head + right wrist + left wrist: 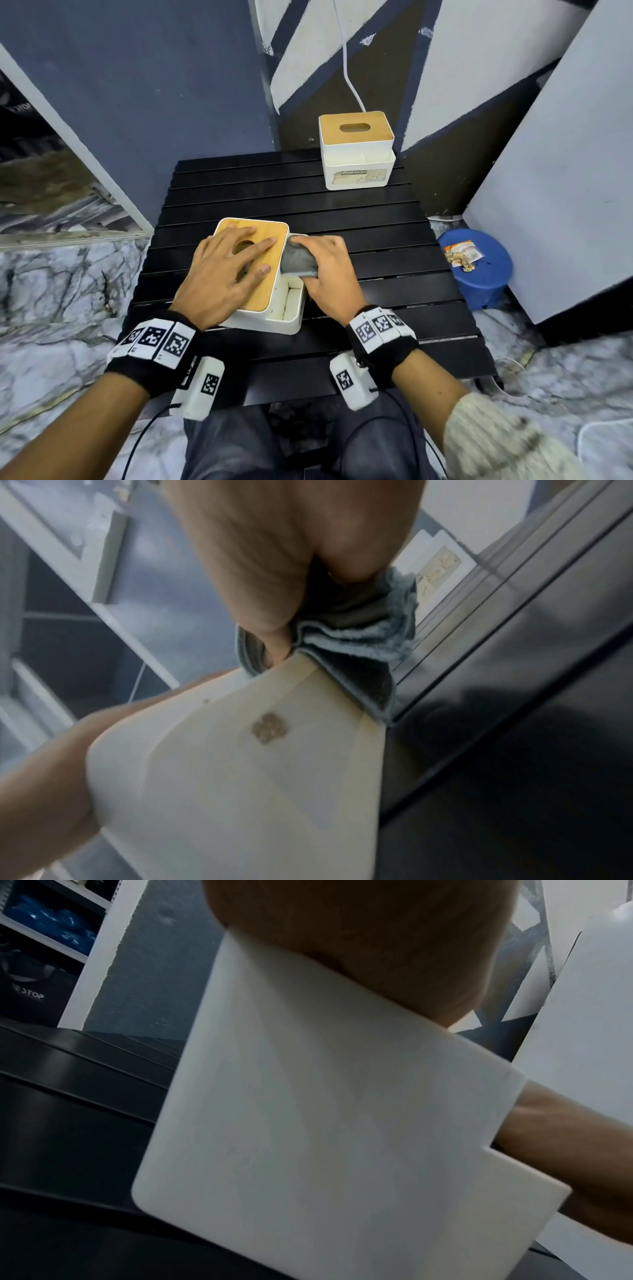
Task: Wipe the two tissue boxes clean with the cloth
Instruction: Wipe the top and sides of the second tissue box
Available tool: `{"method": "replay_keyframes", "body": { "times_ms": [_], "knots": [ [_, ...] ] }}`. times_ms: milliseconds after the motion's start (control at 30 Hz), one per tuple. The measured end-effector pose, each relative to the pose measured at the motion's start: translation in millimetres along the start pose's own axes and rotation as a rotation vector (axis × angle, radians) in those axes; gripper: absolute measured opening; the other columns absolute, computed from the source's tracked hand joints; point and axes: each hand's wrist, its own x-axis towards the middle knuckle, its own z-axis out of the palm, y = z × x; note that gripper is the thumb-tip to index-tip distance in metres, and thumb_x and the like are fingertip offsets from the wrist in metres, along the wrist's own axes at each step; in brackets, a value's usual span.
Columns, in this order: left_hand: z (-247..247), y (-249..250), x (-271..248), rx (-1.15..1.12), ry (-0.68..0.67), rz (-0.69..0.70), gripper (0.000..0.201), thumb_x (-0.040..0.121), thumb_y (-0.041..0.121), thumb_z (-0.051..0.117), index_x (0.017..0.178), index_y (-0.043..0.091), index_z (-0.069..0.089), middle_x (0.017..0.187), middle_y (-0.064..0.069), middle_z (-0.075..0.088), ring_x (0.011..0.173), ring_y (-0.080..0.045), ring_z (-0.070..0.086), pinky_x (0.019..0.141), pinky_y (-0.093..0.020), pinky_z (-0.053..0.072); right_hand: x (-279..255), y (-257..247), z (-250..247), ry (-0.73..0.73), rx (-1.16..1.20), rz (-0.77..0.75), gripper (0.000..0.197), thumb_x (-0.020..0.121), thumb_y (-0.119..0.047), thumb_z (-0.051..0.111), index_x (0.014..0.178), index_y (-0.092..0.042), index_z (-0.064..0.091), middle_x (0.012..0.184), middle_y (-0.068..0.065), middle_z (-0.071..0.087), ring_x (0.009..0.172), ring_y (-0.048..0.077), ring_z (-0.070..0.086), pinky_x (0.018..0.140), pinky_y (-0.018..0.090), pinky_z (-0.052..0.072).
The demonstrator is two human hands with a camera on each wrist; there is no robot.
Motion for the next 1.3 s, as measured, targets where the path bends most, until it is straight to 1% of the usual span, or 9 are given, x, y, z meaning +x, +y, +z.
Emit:
{"method": "replay_keyframes", "body": {
  "times_ms": [67,167,333,567,733,833,1000,1100,1300],
  "knots": [
    [0,1,1,-0.005,0.002,-0.001,0.06,0.095,0.064,0.026,0.147,0.042,0.045,0.152,0.006,0.039,0.145,-0.017,0.027,0.117,-0.038,0.012,16,2,-2,-0.026,0.004,0.07,0.046,0.081,-0.011,0.07,0.125,-0.019,0.058,0.12,-0.002,0.06,0.113,0.017,0.04,0.095,0.014,0.029],
    [1,4,2,0.021,0.013,-0.028,0.061,0.094,0.065,0.024,0.147,0.042,0.045,0.151,0.005,0.041,0.145,-0.018,0.028,0.119,-0.045,0.016,26,2,-2,-0.066,0.005,0.123,0.046,0.084,-0.011,0.067,0.128,-0.02,0.056,0.124,0.002,0.055,0.117,0.02,0.037,0.096,0.013,0.024],
    [1,9,3,0.022,0.034,-0.068,0.062,0.093,0.065,0.024,0.145,0.042,0.048,0.15,0.005,0.042,0.142,-0.019,0.033,0.118,-0.048,0.021,9,0,3,-0.035,0.073,0.109,0.048,0.083,-0.014,0.07,0.128,-0.022,0.057,0.129,-0.002,0.049,0.122,0.015,0.032,0.097,0.0,0.019],
    [1,9,3,0.014,0.04,-0.074,0.061,0.093,0.064,0.025,0.145,0.041,0.048,0.15,0.005,0.041,0.142,-0.019,0.033,0.119,-0.052,0.021,-31,-12,0,-0.104,0.103,-0.005,0.059,0.073,0.003,0.062,0.128,-0.019,0.056,0.13,-0.005,0.055,0.12,0.015,0.036,0.107,0.013,0.025],
    [0,8,4,0.006,0.038,-0.079,0.064,0.093,0.065,0.024,0.146,0.04,0.048,0.15,0.005,0.041,0.143,-0.02,0.033,0.119,-0.054,0.022,-17,-13,1,-0.154,0.117,0.183,0.063,0.084,-0.011,0.064,0.142,-0.012,0.038,0.15,0.004,0.025,0.136,0.015,0.022,0.112,0.012,0.015],
    [2,8,4,0.011,0.048,-0.09,0.062,0.093,0.065,0.024,0.145,0.041,0.048,0.15,0.004,0.042,0.143,-0.02,0.034,0.119,-0.054,0.022,-13,-15,0,-0.168,0.081,0.18,0.058,0.085,-0.01,0.064,0.139,-0.01,0.043,0.143,0.006,0.036,0.13,0.019,0.028,0.113,0.023,0.023],
    [3,8,6,0.008,0.062,-0.11,0.059,0.093,0.063,0.027,0.144,0.041,0.049,0.15,0.004,0.042,0.142,-0.019,0.036,0.118,-0.054,0.024,-36,-18,0,-0.149,0.065,0.041,0.055,0.078,-0.004,0.06,0.132,-0.009,0.053,0.129,0.006,0.05,0.122,0.02,0.033,0.111,0.028,0.029],
    [4,7,6,0.022,0.063,-0.098,0.059,0.094,0.062,0.028,0.144,0.04,0.049,0.149,0.003,0.043,0.141,-0.02,0.037,0.117,-0.056,0.026,-47,-20,-1,-0.201,0.075,0.016,0.052,0.08,-0.01,0.059,0.131,-0.01,0.053,0.127,0.005,0.052,0.122,0.02,0.033,0.109,0.028,0.03],
    [2,6,6,0.03,0.057,-0.096,0.062,0.093,0.063,0.025,0.144,0.039,0.05,0.148,0.002,0.044,0.14,-0.021,0.037,0.117,-0.056,0.025,-14,-17,-2,-0.202,0.024,0.104,0.054,0.081,-0.003,0.06,0.134,-0.011,0.05,0.13,0.006,0.049,0.124,0.023,0.032,0.108,0.04,0.034]
  ]
}}
